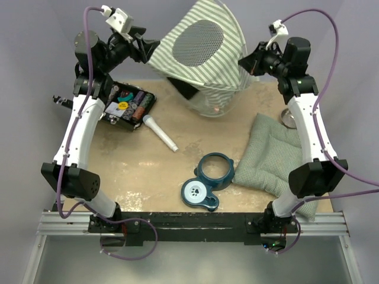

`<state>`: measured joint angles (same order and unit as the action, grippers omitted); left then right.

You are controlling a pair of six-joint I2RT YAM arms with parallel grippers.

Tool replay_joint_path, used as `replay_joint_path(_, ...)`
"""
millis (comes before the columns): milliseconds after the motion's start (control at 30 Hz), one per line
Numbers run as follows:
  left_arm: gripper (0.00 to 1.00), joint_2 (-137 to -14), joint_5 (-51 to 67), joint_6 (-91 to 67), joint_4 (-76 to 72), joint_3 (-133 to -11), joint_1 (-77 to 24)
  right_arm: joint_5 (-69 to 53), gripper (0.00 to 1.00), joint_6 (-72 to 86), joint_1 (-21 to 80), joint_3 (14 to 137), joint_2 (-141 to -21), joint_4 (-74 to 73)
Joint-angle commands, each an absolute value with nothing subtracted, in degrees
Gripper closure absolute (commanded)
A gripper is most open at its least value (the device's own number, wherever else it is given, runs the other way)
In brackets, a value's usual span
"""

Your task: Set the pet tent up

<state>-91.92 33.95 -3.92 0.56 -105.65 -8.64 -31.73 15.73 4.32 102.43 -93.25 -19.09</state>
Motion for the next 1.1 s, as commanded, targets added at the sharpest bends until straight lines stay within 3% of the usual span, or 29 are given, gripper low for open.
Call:
replay_joint_path(0, 0.33, -86.84, 33.66, 9.39, -1.67, -105.74, -8.79, -19.27, 1.0, 15.03, 5.27, 110.12, -91.49, -26.18)
replay_joint_path(200, 0.36, -77.89, 50.7, 25.19, -3.79, -90.29, -12.2, -16.61, 1.0, 14.41, 5.54, 111.09, -91.85, -28.21)
replay_joint_path(300, 0.37, -76.2, 48.78, 41.79, 5.6, -86.93, -20.89, -17.31, 1.0, 14.85, 6.24, 111.09, -91.85, -28.21)
replay_joint_path(467, 0.39, -77.69, 45.45, 49.72, 5.18, -82.97, -29.43, -18.45, 1.0, 15.12, 8.08, 111.88, -91.41, -27.78)
replay_joint_path(1067, 0.41, -93.86, 34.55, 57.39, -6.84, -83.24, -33.66, -24.08, 1.0, 15.47, 10.81, 111.36, -89.03, -26.72)
